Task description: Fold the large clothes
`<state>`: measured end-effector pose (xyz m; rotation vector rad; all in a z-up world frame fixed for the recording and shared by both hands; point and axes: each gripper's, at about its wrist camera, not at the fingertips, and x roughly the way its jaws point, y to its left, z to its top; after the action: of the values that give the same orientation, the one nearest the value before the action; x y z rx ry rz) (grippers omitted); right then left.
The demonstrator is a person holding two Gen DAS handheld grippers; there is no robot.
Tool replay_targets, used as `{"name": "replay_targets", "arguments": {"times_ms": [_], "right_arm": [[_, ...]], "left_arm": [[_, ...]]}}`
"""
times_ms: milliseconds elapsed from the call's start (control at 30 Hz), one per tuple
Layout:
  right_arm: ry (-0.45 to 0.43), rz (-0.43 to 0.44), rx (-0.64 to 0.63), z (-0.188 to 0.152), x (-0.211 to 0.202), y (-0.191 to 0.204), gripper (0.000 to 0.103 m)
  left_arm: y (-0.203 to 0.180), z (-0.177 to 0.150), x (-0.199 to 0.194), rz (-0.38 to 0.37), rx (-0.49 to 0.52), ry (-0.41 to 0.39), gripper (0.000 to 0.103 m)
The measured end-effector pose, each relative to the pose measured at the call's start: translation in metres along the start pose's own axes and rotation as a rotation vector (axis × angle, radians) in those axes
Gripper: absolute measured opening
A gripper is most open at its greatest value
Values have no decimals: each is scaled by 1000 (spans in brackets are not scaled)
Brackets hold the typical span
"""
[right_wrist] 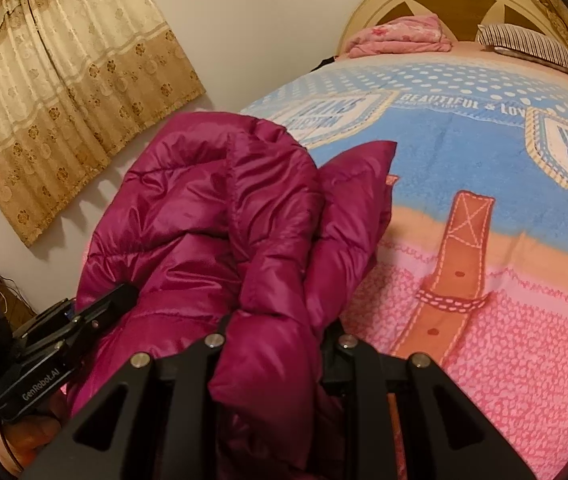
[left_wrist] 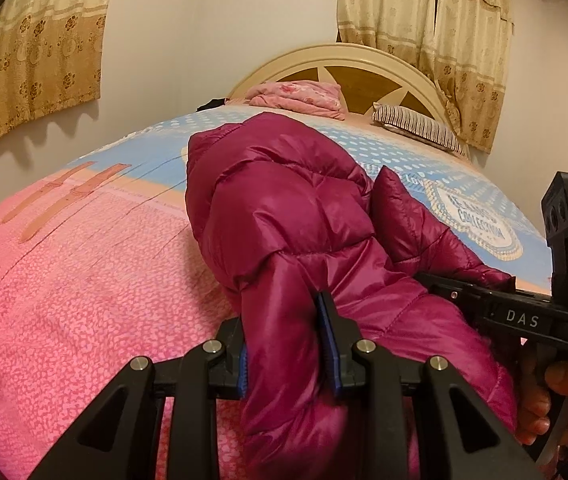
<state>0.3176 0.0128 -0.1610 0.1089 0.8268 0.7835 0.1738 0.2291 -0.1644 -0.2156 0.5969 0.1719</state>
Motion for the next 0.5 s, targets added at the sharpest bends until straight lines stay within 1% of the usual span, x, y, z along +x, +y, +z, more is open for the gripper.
{"name": "replay_targets", "arguments": {"times_ms": [67,233,267,300,367,467,500], "right_arm": [[4,-5,2,-1,1,-2,25],[10,-13,8,-4,2,-5,25],[11,-14,9,-4,2,-5,25],[12,-15,13,-4,2,-6,25],[14,-13,22,-5,3,-9,25],[16,-17,27,-6,4,-10,25],[16,-18,28,-6,4,-11,25]], "left_arm": [[-1,1,2,5,-5,6,33],[4,-2,6,13,-25,23,43],[5,-2,7,20,-30,27,47],[6,-2,8,22,-34,30,49],[6,-3,9,23,-38,32,51],[7,-5,11,46,-37,36,60],[6,-4,11,49,-38,35,61]]}}
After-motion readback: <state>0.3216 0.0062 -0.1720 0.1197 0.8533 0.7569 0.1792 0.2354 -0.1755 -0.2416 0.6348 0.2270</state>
